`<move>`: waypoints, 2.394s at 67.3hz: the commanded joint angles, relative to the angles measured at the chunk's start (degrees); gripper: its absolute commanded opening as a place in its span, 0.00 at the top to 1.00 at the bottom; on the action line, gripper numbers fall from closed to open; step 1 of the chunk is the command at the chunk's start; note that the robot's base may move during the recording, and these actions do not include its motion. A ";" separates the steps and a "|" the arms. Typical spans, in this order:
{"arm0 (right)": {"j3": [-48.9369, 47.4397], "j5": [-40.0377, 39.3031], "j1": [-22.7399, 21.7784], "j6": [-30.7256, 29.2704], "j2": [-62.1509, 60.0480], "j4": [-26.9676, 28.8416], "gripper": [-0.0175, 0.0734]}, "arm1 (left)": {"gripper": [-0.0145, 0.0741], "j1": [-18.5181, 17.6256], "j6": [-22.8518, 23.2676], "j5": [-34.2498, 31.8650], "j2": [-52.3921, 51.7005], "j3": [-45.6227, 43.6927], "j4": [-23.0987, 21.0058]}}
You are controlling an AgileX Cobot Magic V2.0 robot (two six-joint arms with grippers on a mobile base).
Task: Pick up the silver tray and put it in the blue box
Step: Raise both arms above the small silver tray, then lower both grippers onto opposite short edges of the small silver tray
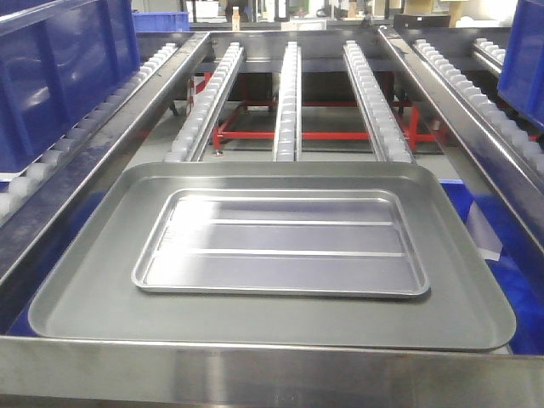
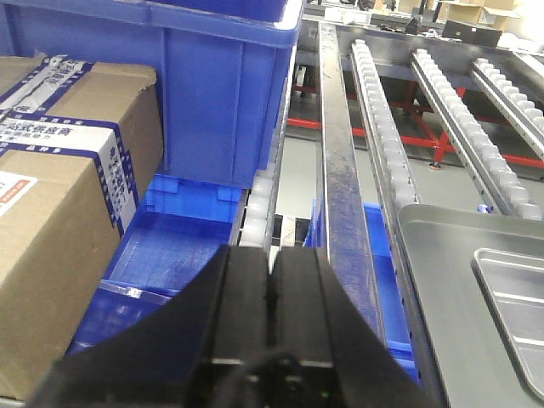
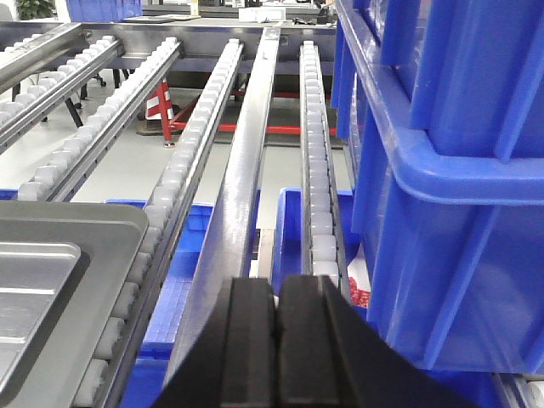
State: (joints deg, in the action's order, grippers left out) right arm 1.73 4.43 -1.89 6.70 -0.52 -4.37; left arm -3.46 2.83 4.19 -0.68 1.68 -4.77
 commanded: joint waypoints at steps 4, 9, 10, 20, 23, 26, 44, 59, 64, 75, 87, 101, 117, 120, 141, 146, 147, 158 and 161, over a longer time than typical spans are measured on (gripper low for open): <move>0.19 -4.89 -0.40 -0.25 -1.24 -0.20 0.75 | 0.95 -0.24 -0.02 -4.66 -1.09 -0.13 -0.44; 0.19 -4.89 -0.40 -0.25 -1.24 -0.20 0.75 | 0.95 -0.24 -0.02 -4.66 -1.09 -0.13 -0.44; 0.19 -4.89 -0.40 -0.25 -1.24 -0.20 0.75 | 0.95 -0.24 -0.02 -4.66 -1.09 -0.13 -0.44; 0.19 -4.89 -0.40 -0.25 -1.24 -0.20 0.75 | 0.95 -0.24 -0.02 -4.66 -1.09 -0.13 -0.44; 0.19 -4.89 -0.40 -0.25 -1.24 -0.20 0.75 | 0.95 -0.24 -0.02 -4.66 -1.09 -0.13 -0.44; 0.19 -4.89 -0.40 -0.25 -1.24 -0.20 0.75 | 0.95 -0.24 -0.02 -4.66 -1.09 -0.13 -0.44; 0.19 -5.38 -0.40 -0.25 -1.24 -0.20 0.75 | 0.95 -0.24 -0.02 -4.66 -1.09 -0.13 -0.44; 0.11 -9.44 -0.40 -0.19 -1.24 -0.20 0.75 | 0.95 -0.24 -0.02 -8.21 -1.09 -0.33 -0.44; -1.71 -12.25 -0.40 -0.12 -1.24 -0.20 0.75 | 0.95 -0.24 -0.05 -10.19 -0.95 -1.94 -0.31; -13.50 -2.61 -0.34 -0.12 0.48 -0.20 0.75 | 0.95 -0.24 -0.05 -0.09 2.49 -12.99 6.27; -25.88 3.10 1.22 -0.12 9.49 -0.20 0.72 | 0.95 -0.24 -0.95 14.65 13.76 -28.11 8.87; -32.35 3.87 9.30 -0.12 20.32 0.90 0.44 | 0.76 -6.80 -1.17 14.92 25.09 -35.31 7.24; -34.48 3.75 24.88 -0.12 33.94 0.95 0.41 | 0.41 -24.92 -1.17 14.27 38.12 -39.30 4.35; -34.98 3.83 27.54 -0.12 36.62 0.95 0.41 | 0.41 -27.70 -1.17 14.27 41.51 -40.71 2.54; -44.84 14.70 32.26 -0.12 55.40 2.99 0.40 | 0.41 -36.50 -1.06 20.65 60.85 -54.87 -0.25; -49.52 21.51 32.26 -0.12 59.37 2.99 0.40 | 0.41 -35.22 0.26 26.36 65.35 -59.66 -0.25; -50.26 22.60 32.26 -0.07 60.06 2.99 0.40 | 0.41 -35.03 0.52 27.39 66.09 -60.46 -0.25; -57.92 32.27 31.99 4.46 69.39 2.99 0.40 | 0.41 -33.91 7.40 35.36 75.16 -68.36 4.06; -59.70 33.57 31.71 6.81 72.06 2.85 0.40 | 0.41 -33.91 10.94 36.40 77.56 -69.81 6.15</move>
State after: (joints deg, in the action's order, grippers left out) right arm -53.25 37.65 30.24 10.07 68.56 -1.37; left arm -37.58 8.12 40.68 74.89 -63.98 -1.47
